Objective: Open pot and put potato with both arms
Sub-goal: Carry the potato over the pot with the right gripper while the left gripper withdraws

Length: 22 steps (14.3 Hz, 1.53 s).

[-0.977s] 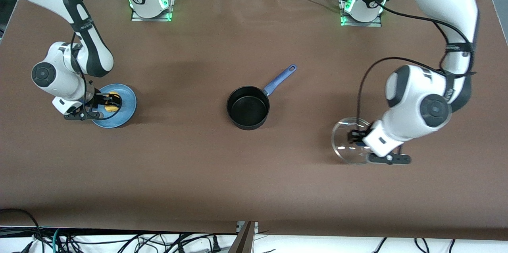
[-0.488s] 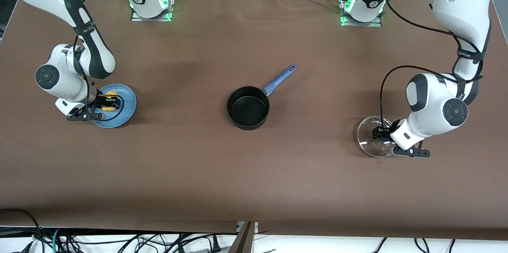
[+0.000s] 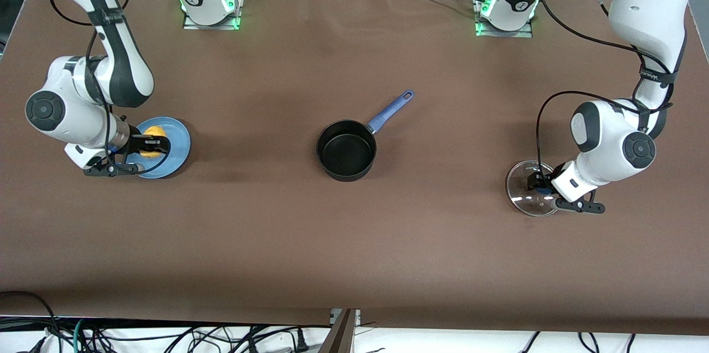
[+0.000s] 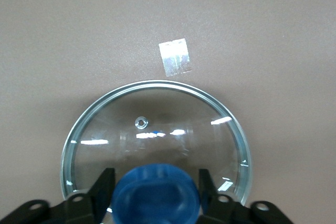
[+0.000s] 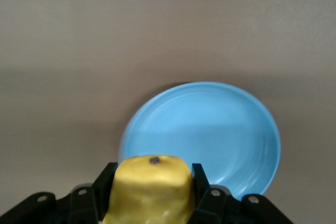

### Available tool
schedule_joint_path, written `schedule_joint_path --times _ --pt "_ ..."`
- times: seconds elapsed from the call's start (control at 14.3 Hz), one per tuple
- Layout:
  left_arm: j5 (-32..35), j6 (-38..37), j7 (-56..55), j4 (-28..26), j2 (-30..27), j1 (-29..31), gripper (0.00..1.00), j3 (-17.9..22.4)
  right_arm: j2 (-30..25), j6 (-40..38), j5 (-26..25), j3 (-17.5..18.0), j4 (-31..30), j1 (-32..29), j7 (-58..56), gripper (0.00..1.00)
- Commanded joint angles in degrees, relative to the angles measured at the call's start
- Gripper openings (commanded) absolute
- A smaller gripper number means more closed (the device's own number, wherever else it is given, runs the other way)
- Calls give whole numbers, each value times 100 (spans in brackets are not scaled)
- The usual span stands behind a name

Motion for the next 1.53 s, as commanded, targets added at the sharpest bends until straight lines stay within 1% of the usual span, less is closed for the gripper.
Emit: schedule_joint_path --times 0.0,0.07,0.21,0.28,0.35,0.49,0.63,0.7,0.91,1.05,1.19,1.26,1.33,1.47 --pt "-120 -553 42 218 -296 33 100 -51 76 -936 201 641 690 -9 1371 41" --pt "-120 -1122 -28 499 -392 33 100 -68 85 -1008 315 966 787 -9 2021 41" --pt "-102 -2300 -326 1087 -655 -10 100 -69 111 -948 404 1397 840 104 3200 41" --pt "-76 -2819 -511 1343 -822 -19 100 -77 224 -921 483 1469 1006 314 3806 42" --pt "-41 -3268 -765 1554 -1024 -37 100 -77 374 -921 501 1470 1190 646 4412 42" --pt "3 -3894 -1231 1793 -1428 -37 100 -165 821 -851 492 1470 1708 1227 5599 42" --pt "257 -4457 -1364 2021 -1807 -98 100 -183 1269 -667 475 1470 2174 1728 6514 42" --pt "345 -4677 -1365 2170 -1930 -107 100 -191 1463 -474 448 1470 2324 1940 6884 42" --pt "294 -5143 -1347 2627 -2107 -2 100 -148 1885 430 369 1443 2370 2424 7659 42" --pt "285 -5416 -1426 2629 -2221 -45 100 -165 2167 818 186 1435 2370 2626 7932 42" --pt "276 -5478 -1925 2585 -2274 -46 100 -235 2431 1196 -17 1435 2370 2732 8223 42" --pt "293 -5487 -1936 2593 -2300 -46 100 -244 2536 1337 -105 1426 2370 2785 8241 42" --pt "302 -5487 -1928 2593 -2301 -63 100 -253 2607 1416 -158 1391 2370 2829 8241 41" --pt "372 -5496 -1927 2620 -2301 -55 100 -445 2686 1479 -184 1251 2370 2961 8241 42"
